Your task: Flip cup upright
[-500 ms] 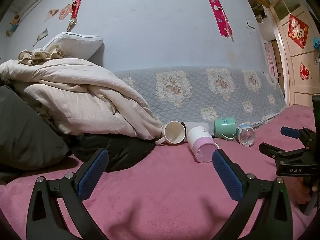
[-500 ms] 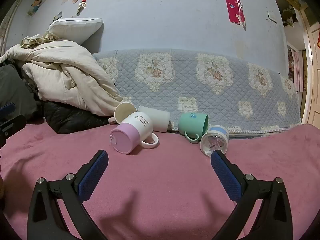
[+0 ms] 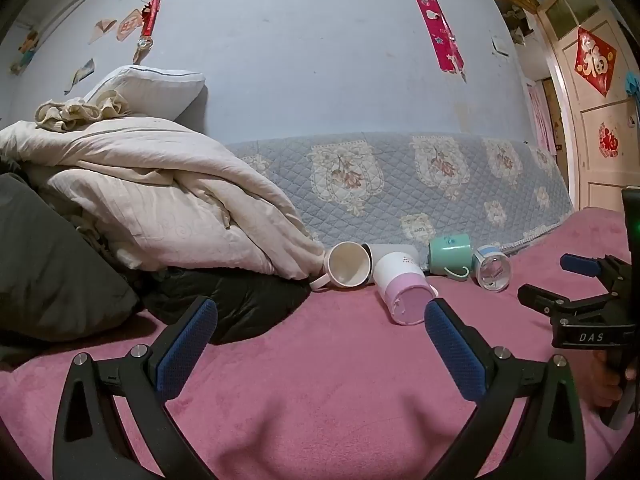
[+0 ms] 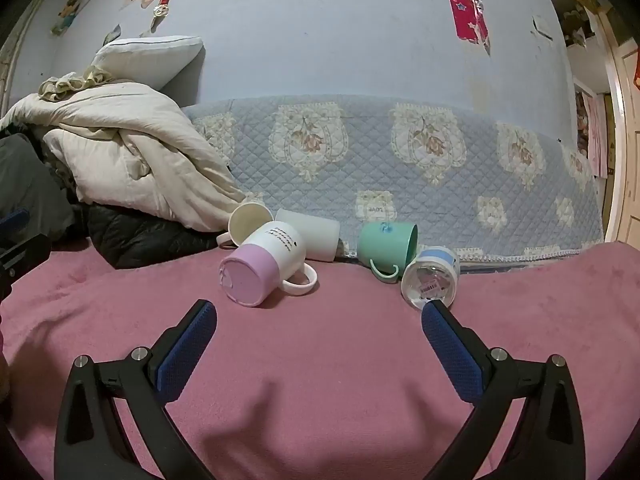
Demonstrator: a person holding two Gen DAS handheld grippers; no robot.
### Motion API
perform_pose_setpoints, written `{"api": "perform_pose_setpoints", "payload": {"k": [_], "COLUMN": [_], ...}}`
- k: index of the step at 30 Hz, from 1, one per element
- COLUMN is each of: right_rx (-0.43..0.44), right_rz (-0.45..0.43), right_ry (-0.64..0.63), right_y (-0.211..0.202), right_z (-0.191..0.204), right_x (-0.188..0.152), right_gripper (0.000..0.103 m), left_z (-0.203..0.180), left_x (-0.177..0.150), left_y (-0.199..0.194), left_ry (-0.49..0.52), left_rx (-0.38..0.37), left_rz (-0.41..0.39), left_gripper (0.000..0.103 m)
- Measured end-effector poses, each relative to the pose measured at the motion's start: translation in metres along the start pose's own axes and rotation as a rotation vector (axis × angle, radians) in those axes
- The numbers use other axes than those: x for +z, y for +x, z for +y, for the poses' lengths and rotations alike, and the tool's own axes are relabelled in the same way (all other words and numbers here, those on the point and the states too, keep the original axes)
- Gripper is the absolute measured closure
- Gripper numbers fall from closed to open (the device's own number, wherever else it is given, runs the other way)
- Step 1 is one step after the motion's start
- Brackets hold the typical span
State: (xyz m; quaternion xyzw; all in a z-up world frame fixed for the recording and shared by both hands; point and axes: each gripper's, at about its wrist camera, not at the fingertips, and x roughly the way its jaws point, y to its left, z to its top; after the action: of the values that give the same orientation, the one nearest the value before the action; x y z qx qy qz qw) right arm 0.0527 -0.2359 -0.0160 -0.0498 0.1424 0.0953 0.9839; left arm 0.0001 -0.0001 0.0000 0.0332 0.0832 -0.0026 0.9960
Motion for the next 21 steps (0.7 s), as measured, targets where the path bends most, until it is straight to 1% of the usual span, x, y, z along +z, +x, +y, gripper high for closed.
{"api": "perform_pose_setpoints", "payload": {"k": [21], "right_rx": [0.001], "right_rz": [0.014], "right_ry": [0.001], "right_y": [0.0029], "right_z": [-0.0018], "right_x": [-0.0004], "right_gripper": [0.000], "left_z": [0.0001], "left_x": [0.0000], "left_y": [-0.0008], "left_ry": [0.001], "left_rx": [0.001], "left_rz": [-0.004], "left_gripper": [0.000]}}
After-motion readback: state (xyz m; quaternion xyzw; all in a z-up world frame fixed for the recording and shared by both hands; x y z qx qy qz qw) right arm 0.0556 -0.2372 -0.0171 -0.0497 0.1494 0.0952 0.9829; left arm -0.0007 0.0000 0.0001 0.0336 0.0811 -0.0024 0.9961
